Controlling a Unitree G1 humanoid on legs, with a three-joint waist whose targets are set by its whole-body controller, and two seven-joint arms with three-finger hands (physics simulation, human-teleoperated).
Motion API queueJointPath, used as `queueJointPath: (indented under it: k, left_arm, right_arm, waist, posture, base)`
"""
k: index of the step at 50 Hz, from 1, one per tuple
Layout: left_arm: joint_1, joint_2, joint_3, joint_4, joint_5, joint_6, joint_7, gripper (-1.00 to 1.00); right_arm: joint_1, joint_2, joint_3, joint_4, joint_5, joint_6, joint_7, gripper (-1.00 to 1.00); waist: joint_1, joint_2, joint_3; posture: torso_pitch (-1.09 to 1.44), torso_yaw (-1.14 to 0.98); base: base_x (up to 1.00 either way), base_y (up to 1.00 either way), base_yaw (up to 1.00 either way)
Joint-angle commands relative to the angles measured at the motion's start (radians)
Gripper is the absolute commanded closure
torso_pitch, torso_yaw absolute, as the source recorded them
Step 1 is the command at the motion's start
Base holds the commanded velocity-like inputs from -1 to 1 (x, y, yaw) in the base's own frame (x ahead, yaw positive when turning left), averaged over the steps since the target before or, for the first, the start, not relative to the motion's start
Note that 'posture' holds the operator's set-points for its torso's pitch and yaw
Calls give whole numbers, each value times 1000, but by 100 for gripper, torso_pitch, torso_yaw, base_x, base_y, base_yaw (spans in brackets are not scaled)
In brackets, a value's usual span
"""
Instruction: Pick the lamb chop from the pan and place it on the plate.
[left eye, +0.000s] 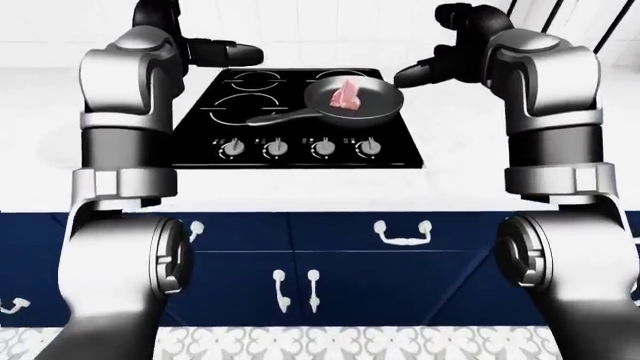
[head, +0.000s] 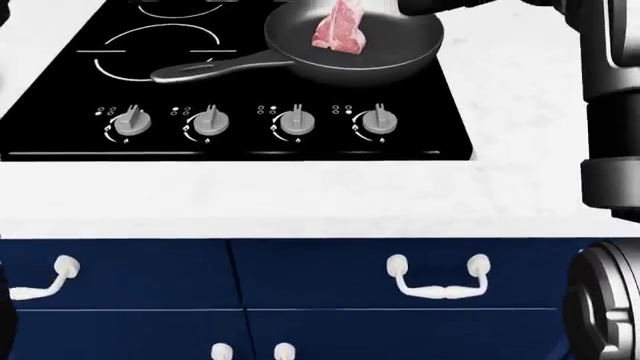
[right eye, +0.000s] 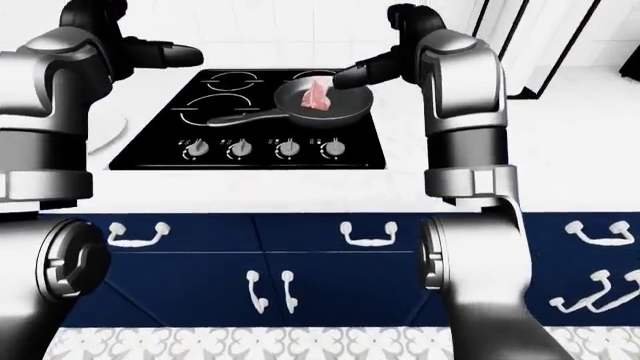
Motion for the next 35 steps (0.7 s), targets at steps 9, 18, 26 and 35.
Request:
queueJointPath:
  k: [9, 18, 26, 35]
  left_arm:
    - [-57, 9, 0, -54, 6, -41, -1, -100]
    - [-67, 7, -5, -51, 15, -39, -2, -100]
    - [-62, 2, -4, -58, 21, -39, -1, -100]
    - [-69, 4, -4, -61, 24, -32, -4, -100]
  right_arm:
    - [-48, -23, -2, -37, -1, -33, 1, -100]
    - [-53, -24, 1, -37, -8, -29, 13, -100]
    - [-42, -24, 0, -47, -15, -26, 21, -100]
    - [-51, -23, 2, -43, -22, -22, 25, -100]
  waist:
    - [0, -19, -47]
    - [-12, 78, -47]
    - [-14, 65, -39]
    - [6, -58, -63]
  posture:
    - [0, 0]
    - [0, 0]
    - [0, 0]
    - [0, 0]
  base:
    - [15, 0, 0]
    - [7, 0, 0]
    - [6, 0, 0]
    - [6, 0, 0]
